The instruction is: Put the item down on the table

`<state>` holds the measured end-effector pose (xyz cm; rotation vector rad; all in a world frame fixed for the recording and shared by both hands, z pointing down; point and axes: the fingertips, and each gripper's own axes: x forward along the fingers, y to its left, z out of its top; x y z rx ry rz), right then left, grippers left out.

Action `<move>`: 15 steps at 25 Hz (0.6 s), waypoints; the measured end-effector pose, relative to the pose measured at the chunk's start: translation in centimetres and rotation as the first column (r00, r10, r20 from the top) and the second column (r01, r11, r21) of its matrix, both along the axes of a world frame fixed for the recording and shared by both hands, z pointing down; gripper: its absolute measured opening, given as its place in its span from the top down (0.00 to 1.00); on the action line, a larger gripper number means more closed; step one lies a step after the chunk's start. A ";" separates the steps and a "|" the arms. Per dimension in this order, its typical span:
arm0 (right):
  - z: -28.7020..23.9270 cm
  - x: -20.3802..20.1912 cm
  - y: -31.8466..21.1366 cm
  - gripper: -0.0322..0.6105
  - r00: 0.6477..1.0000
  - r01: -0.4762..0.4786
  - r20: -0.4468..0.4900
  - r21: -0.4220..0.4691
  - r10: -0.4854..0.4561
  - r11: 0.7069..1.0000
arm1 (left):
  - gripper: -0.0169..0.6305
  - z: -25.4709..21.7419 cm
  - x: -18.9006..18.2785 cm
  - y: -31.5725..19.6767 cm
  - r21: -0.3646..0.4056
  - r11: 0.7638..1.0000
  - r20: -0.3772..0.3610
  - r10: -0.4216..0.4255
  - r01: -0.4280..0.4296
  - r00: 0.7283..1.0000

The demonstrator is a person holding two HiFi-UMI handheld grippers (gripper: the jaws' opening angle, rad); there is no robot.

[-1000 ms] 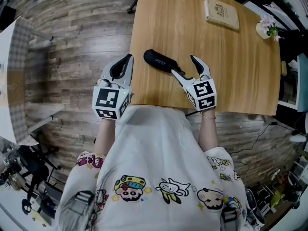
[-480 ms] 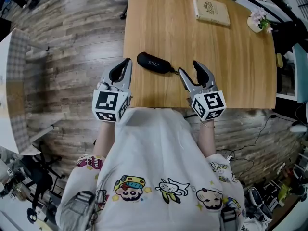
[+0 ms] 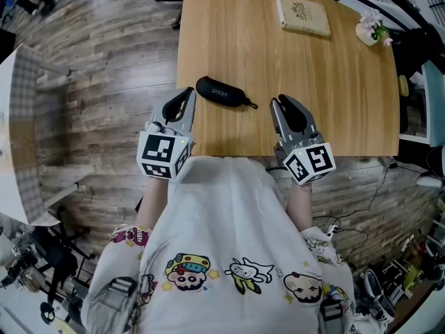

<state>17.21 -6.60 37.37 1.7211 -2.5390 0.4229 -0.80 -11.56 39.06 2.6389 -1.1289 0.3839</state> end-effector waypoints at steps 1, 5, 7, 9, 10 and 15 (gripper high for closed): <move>-0.2 0.2 0.0 0.82 1.000 -0.011 0.006 0.006 0.011 1.000 | 0.98 0.0 0.0 0.0 -0.002 1.000 -0.001 0.001 -0.001 1.000; -0.6 0.8 0.2 0.90 0.999 -0.041 0.007 0.020 0.041 0.999 | 0.98 0.2 0.0 0.2 -0.006 1.000 -0.001 0.002 -0.002 1.000; -0.7 0.9 0.2 0.93 0.999 -0.046 0.004 0.023 0.046 0.999 | 0.98 0.2 0.0 0.2 -0.007 1.000 -0.002 0.001 -0.001 1.000; -0.8 0.7 0.3 0.93 0.999 -0.045 0.000 0.026 0.045 0.999 | 0.98 0.1 -0.1 0.3 -0.007 1.000 -0.003 0.001 -0.001 1.000; -0.9 0.6 0.3 0.93 0.999 -0.042 -0.008 0.027 0.042 0.999 | 0.98 0.1 -0.2 0.3 -0.007 1.000 -0.004 0.002 -0.002 1.000; -0.3 -0.1 -0.1 0.94 0.998 -0.015 -0.067 0.012 0.016 1.000 | 0.98 0.0 -0.1 0.3 -0.008 1.000 -0.007 0.007 -0.007 1.000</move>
